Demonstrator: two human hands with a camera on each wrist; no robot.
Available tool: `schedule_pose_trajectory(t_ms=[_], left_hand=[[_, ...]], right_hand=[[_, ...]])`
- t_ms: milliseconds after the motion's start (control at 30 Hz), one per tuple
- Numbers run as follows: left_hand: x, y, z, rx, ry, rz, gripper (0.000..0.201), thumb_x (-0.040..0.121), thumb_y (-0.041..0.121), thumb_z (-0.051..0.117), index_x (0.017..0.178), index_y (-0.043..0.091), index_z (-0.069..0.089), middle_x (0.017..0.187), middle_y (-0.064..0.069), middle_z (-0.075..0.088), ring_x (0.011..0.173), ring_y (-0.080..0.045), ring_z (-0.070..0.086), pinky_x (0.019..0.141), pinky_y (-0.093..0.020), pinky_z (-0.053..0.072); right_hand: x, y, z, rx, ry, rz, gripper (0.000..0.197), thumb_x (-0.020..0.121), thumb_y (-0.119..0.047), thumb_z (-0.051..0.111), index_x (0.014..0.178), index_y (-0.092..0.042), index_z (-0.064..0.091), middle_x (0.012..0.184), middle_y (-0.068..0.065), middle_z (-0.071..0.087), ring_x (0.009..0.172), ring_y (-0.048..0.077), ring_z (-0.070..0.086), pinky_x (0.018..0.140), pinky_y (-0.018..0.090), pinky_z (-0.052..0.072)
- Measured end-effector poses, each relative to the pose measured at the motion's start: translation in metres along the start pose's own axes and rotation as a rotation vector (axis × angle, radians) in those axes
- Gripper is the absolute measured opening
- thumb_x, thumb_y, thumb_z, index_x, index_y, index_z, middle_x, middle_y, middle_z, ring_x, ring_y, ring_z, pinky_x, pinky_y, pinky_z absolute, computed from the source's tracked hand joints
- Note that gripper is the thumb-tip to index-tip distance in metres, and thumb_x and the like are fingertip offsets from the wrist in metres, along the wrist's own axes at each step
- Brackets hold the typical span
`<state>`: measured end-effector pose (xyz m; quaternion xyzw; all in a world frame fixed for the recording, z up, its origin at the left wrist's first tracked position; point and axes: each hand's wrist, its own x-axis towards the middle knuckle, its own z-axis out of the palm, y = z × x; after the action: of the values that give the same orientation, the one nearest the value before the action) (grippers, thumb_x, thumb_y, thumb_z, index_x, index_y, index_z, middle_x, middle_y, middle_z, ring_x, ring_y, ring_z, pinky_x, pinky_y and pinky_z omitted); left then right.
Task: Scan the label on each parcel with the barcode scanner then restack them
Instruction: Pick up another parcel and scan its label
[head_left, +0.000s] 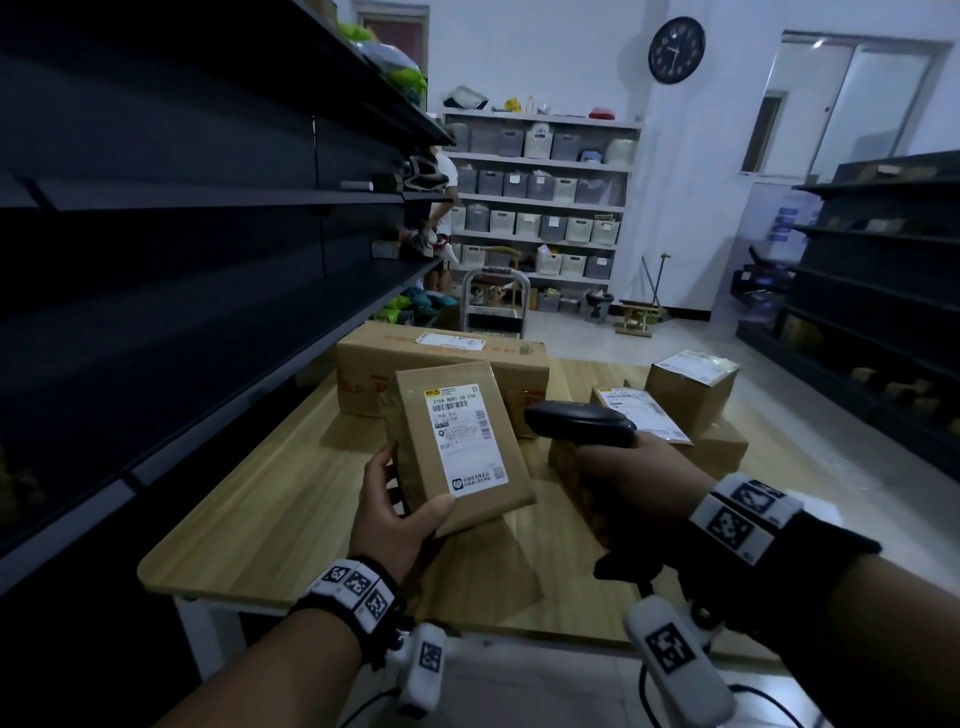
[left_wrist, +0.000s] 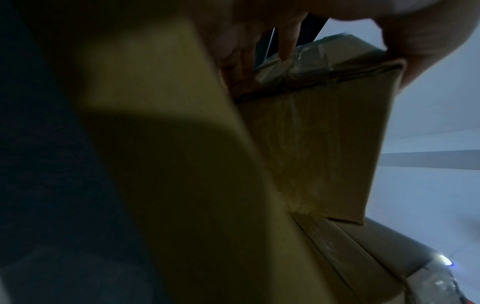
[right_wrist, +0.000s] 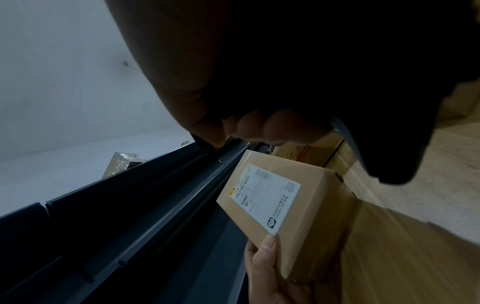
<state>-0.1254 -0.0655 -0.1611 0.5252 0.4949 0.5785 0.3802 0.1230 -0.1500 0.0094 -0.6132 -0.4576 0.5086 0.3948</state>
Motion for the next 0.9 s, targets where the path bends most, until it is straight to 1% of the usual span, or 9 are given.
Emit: schedule_pose_trajectory(t_ms=[67,200,333,433,533,600,633,733,900], left_hand=[[0.000,-0.001,0.000,0.001,-0.002,0.003,0.099,0.063,0.054,0.090,0.148,0.050,0.040,0.131,0.020,0.063,0.118,-0.008,0.066,0.093,-0.039,0.059],[0.000,-0.003,-0.001,0.008,-0.010,0.017,0.098,0.063,0.054,0.088,0.148,0.048,0.042,0.131,0.018,0.064,0.117,-0.010,0.067,0.088,-0.034,0.059],[0.000,-0.001,-0.001,0.017,-0.011,0.011,0.099,0.058,0.061,0.086,0.145,0.052,0.041,0.132,0.017,0.065,0.119,-0.010,0.067,0.094,-0.040,0.061],[0.000,-0.001,-0.002,0.023,-0.011,0.006,0.099,0.059,0.061,0.088,0.146,0.052,0.042,0.134,0.011,0.067,0.121,-0.017,0.070,0.097,-0.046,0.063],[-0.001,-0.001,-0.001,0.027,-0.008,0.003,0.099,0.060,0.061,0.088,0.147,0.052,0.042,0.136,0.007,0.068,0.122,-0.020,0.070,0.099,-0.050,0.064],[-0.001,0.001,-0.001,0.025,-0.006,0.001,0.099,0.059,0.062,0.088,0.146,0.051,0.042,0.136,0.009,0.067,0.121,-0.019,0.070,0.098,-0.048,0.063],[-0.001,0.002,-0.001,0.024,-0.006,0.001,0.099,0.058,0.062,0.087,0.146,0.050,0.043,0.135,0.010,0.067,0.121,-0.019,0.070,0.097,-0.047,0.063],[-0.003,0.005,-0.001,0.025,-0.009,0.002,0.100,0.058,0.062,0.086,0.146,0.050,0.042,0.135,0.012,0.066,0.121,-0.017,0.069,0.095,-0.044,0.062],[-0.004,0.007,-0.001,0.032,-0.009,-0.020,0.100,0.059,0.062,0.087,0.147,0.051,0.042,0.136,0.014,0.064,0.123,-0.020,0.069,0.100,-0.050,0.063]], right_hand=[[0.001,0.002,-0.002,0.007,-0.026,0.011,0.017,0.099,-0.010,0.070,0.114,-0.002,0.067,0.064,0.010,0.059,0.052,0.024,0.055,0.053,0.035,0.049],[0.004,0.007,-0.003,0.004,-0.071,0.017,0.023,0.097,-0.011,0.072,0.119,-0.004,0.066,0.064,0.009,0.061,0.048,0.023,0.056,0.050,0.032,0.050],[0.004,0.007,-0.001,0.005,-0.088,0.017,0.018,0.099,-0.012,0.070,0.114,-0.004,0.066,0.065,0.008,0.059,0.049,0.022,0.056,0.051,0.033,0.050],[0.003,0.005,0.002,-0.002,-0.083,0.014,0.013,0.098,-0.012,0.070,0.105,-0.002,0.065,0.065,0.008,0.056,0.050,0.022,0.053,0.052,0.033,0.048],[0.003,0.004,0.002,0.015,-0.057,0.010,0.025,0.098,-0.011,0.071,0.118,0.004,0.067,0.065,0.009,0.056,0.050,0.023,0.052,0.051,0.033,0.048],[0.004,0.004,0.001,0.021,-0.045,0.013,0.039,0.098,-0.011,0.071,0.129,0.011,0.062,0.065,0.010,0.057,0.049,0.023,0.053,0.051,0.033,0.048],[0.005,0.004,0.000,0.024,-0.044,0.013,0.042,0.098,-0.011,0.071,0.132,0.011,0.060,0.065,0.010,0.057,0.049,0.023,0.054,0.051,0.033,0.049],[0.005,0.005,0.000,0.039,-0.045,0.008,0.041,0.098,-0.010,0.070,0.133,0.009,0.060,0.065,0.009,0.057,0.050,0.023,0.053,0.051,0.032,0.048],[0.008,0.006,-0.001,0.053,-0.018,-0.007,0.032,0.099,-0.009,0.067,0.129,0.002,0.064,0.068,0.012,0.054,0.054,0.025,0.050,0.055,0.036,0.044]])
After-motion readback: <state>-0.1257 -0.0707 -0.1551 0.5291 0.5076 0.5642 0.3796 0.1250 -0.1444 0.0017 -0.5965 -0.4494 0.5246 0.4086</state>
